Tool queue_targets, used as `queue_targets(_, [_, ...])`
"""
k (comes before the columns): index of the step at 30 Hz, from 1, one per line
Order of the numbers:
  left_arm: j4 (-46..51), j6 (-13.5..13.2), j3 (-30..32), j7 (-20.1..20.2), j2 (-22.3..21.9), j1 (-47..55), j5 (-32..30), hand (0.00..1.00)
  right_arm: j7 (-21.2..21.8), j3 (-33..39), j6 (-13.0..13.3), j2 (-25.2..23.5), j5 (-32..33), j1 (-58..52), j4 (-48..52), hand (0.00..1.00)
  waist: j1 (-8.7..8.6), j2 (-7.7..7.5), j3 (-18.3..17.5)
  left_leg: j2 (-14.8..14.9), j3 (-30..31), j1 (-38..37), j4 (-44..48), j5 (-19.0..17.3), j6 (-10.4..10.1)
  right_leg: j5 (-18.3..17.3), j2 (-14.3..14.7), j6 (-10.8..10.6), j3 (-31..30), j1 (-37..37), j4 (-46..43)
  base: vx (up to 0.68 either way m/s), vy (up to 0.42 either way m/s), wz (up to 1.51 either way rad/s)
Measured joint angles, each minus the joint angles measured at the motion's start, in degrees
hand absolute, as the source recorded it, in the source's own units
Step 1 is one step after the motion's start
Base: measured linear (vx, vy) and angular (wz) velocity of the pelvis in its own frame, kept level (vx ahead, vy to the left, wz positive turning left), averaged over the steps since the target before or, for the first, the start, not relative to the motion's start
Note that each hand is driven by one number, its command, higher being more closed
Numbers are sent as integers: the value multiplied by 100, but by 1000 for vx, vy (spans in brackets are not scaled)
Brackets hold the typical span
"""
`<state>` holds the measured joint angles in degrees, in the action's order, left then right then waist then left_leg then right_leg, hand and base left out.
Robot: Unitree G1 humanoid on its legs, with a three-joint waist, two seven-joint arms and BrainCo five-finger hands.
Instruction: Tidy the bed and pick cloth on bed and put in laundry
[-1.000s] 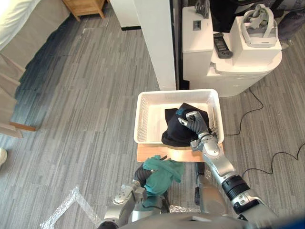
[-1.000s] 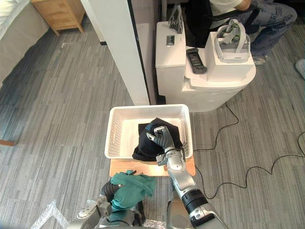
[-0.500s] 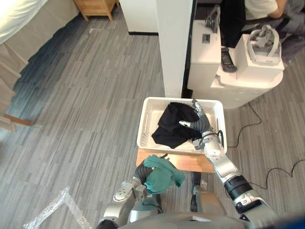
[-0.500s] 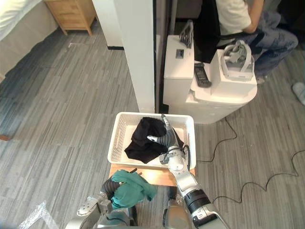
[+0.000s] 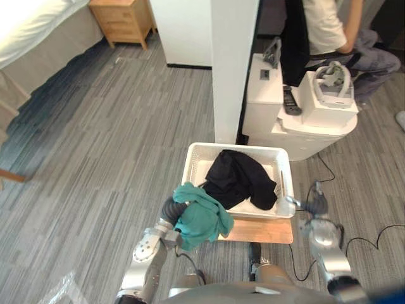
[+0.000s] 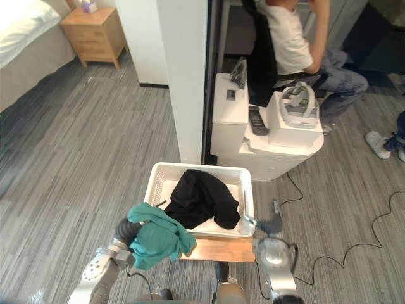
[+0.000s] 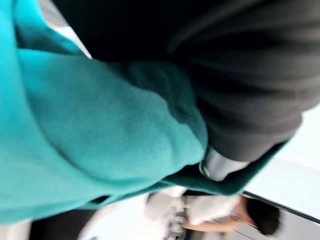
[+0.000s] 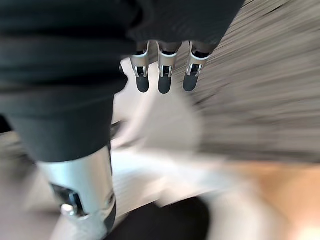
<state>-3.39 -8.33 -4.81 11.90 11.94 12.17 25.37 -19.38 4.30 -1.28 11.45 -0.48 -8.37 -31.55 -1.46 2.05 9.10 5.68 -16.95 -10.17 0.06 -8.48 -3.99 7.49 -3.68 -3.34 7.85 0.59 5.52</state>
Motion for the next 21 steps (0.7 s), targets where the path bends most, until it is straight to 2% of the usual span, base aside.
queue_targets(1, [169,-27,156,-54,38,-31,30,100,54,164,-26,5,193,-110,-397,0,-72,14,-72,1,8,-5,0,-2,2,0,-3,0,-6,-16,0,-57,-22,-1])
queue_targets(3, [426,-102,416,-102,160,-112,167,100,294,443,-101,9,592,-296,-1124,0,-110,-2,-166,-1,-15,-26,9,-3,3,2,-4,3,-14,-24,2,-66,-29,-4])
queue_targets(5, [687,-114,690,-111,350,-318,279,100,689,806,-275,16,886,-409,-1898,0,-123,-4,-200,5,-39,-113,21,-3,2,7,4,10,-68,-108,15,-78,-34,-5])
queue_targets(7, [973,-117,1088,-118,565,-659,544,100,1299,1304,-346,5,941,-631,-2509,0,-121,19,-311,5,-81,-136,20,-6,5,19,2,27,-75,-124,28,-91,-40,-7])
queue_targets(8, [1017,-98,1166,-128,604,-737,624,100,1423,1361,-346,-2,936,-703,-2558,0,-129,24,-326,4,-95,-153,18,-6,5,20,2,29,-78,-134,29,-70,-33,-8])
queue_targets(11, [986,59,1230,-486,820,-1243,780,100,1967,1419,-317,-120,927,-1003,-2569,0,-229,27,-459,7,-174,-222,5,-61,-12,12,18,44,-149,-170,31,-63,-25,-9])
queue_targets(13, [749,65,1232,-571,946,-1376,789,100,2089,1476,-230,-208,913,-1012,-2563,0,-229,41,-478,25,-297,-287,-5,-69,-16,-3,61,53,-256,-169,31,-43,-22,-29])
queue_targets(16, [-31,-1,1271,-558,1039,-1589,987,100,2296,1489,34,-330,813,-1017,-2540,0,-250,37,-532,75,-472,-321,-6,-89,-45,-12,140,69,-404,-125,31,-20,-27,-27])
queue_targets(21, [-898,-233,889,-543,853,-1565,531,100,2371,1437,454,-463,817,-1051,-2527,0,-262,73,-551,154,-567,-381,-67,-84,-126,-35,240,97,-483,-119,3,32,-3,-8])
